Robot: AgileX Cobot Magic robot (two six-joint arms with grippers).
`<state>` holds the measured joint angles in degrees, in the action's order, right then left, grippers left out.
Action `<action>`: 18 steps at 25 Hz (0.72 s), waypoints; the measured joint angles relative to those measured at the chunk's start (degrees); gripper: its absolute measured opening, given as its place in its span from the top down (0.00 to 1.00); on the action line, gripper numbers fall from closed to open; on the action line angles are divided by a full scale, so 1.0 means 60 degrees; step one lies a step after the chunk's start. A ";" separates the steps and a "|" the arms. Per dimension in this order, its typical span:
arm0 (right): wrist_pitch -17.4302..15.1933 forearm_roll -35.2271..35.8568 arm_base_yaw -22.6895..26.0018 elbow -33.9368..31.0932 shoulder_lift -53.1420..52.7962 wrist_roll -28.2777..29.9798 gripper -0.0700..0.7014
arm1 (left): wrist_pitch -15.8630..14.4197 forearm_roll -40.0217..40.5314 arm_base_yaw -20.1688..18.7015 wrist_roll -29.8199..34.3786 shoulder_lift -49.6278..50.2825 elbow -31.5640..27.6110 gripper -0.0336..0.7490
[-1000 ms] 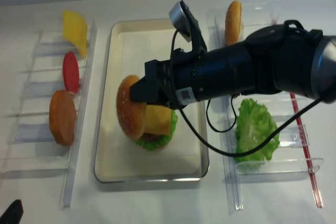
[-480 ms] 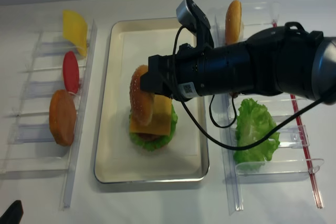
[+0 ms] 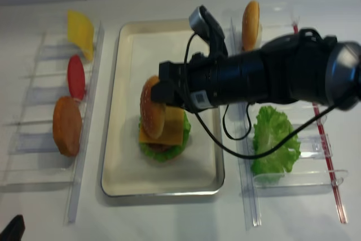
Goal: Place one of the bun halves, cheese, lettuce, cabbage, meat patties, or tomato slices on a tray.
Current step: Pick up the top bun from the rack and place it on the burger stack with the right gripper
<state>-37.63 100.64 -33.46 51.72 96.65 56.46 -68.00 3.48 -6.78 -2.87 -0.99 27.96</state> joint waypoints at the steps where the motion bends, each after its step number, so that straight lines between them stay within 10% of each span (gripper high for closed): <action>1: 0.0000 -0.0002 0.0000 0.0000 0.0000 0.0000 0.65 | 0.0000 0.0000 0.0000 0.0000 0.0000 0.0000 0.38; 18: 0.0408 -0.0264 0.0000 0.0000 0.0000 -0.0017 0.65 | 0.0000 0.0000 0.0000 0.0000 0.0000 0.0000 0.38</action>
<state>-35.18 99.06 -33.46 51.72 96.65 56.36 -68.00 3.48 -6.78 -2.87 -0.99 27.96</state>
